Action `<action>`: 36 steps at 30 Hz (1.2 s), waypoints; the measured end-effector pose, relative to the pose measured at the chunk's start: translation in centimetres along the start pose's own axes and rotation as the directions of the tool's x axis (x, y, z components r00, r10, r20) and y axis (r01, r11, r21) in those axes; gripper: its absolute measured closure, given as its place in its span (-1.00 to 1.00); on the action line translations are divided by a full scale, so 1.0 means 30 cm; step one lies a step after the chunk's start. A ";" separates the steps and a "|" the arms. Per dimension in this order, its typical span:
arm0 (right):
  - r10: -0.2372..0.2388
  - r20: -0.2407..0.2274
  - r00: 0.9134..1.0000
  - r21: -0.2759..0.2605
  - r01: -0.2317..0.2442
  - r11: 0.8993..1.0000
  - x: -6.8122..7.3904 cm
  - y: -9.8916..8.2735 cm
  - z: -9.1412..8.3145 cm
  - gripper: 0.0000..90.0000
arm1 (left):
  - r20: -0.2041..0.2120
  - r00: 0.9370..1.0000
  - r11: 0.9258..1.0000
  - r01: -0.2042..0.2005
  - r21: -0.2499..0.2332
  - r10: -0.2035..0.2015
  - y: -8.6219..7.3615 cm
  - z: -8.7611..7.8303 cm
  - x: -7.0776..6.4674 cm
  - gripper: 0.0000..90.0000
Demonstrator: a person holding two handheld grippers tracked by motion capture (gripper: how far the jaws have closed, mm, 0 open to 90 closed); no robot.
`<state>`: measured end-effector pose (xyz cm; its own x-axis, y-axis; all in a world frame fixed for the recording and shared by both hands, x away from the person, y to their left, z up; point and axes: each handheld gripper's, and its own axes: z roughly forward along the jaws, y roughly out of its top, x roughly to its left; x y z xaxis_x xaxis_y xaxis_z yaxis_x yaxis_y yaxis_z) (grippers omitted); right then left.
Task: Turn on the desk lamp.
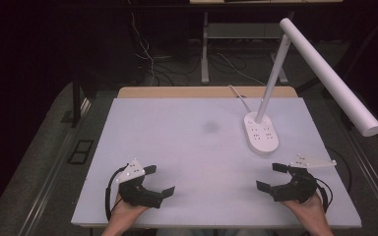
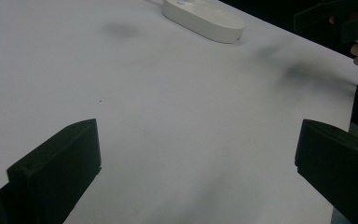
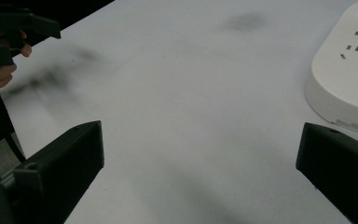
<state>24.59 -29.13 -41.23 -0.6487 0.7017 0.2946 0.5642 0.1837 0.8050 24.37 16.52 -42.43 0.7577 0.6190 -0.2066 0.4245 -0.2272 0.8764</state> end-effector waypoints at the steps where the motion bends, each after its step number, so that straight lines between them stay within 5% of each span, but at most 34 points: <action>1: 0.005 -0.004 1.000 -0.002 -0.005 1.000 -0.005 -0.001 -0.001 -0.99 | 0.001 1.000 1.000 0.002 0.000 -0.002 0.000 0.001 -0.001 -1.00; 36: 0.032 -0.036 0.999 0.043 -0.030 0.999 -0.009 0.015 -0.021 -0.98 | -0.005 1.000 1.000 0.008 0.006 -0.008 -0.004 -0.001 0.003 -1.00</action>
<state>24.69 -29.67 -40.61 -0.6487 0.6816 0.3385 0.6049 0.1917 0.7729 24.37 16.61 -42.54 0.7519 0.6244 -0.2115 0.4334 -0.2264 0.8723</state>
